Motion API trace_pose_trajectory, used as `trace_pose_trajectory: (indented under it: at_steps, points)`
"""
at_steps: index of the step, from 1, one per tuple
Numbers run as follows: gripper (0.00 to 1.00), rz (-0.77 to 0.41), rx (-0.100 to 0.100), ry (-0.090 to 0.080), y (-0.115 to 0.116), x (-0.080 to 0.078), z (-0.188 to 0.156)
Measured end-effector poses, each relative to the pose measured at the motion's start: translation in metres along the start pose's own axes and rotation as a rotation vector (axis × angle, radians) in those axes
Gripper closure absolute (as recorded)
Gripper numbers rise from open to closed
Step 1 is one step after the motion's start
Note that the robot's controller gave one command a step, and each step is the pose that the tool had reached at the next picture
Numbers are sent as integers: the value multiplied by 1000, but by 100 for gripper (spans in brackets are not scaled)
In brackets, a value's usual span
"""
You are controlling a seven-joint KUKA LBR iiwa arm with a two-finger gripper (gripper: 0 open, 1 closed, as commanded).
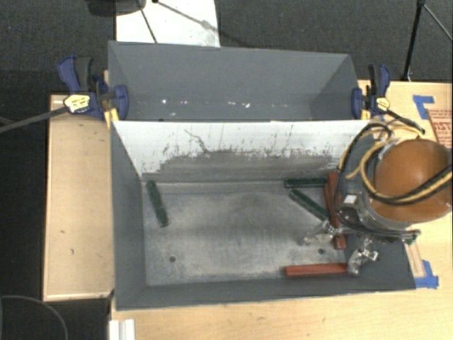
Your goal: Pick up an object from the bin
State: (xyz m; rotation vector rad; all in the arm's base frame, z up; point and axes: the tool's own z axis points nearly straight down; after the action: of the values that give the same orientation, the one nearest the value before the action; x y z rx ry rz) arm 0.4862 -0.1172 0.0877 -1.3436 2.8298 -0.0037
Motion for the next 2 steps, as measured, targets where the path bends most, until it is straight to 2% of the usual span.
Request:
trace_pose_trajectory:
  at_steps: [1, 2]
  points:
    - [0, -51, -9, 7, -20, -34, -54]
    - [0, -58, 3, -1, -39, -34, -75]
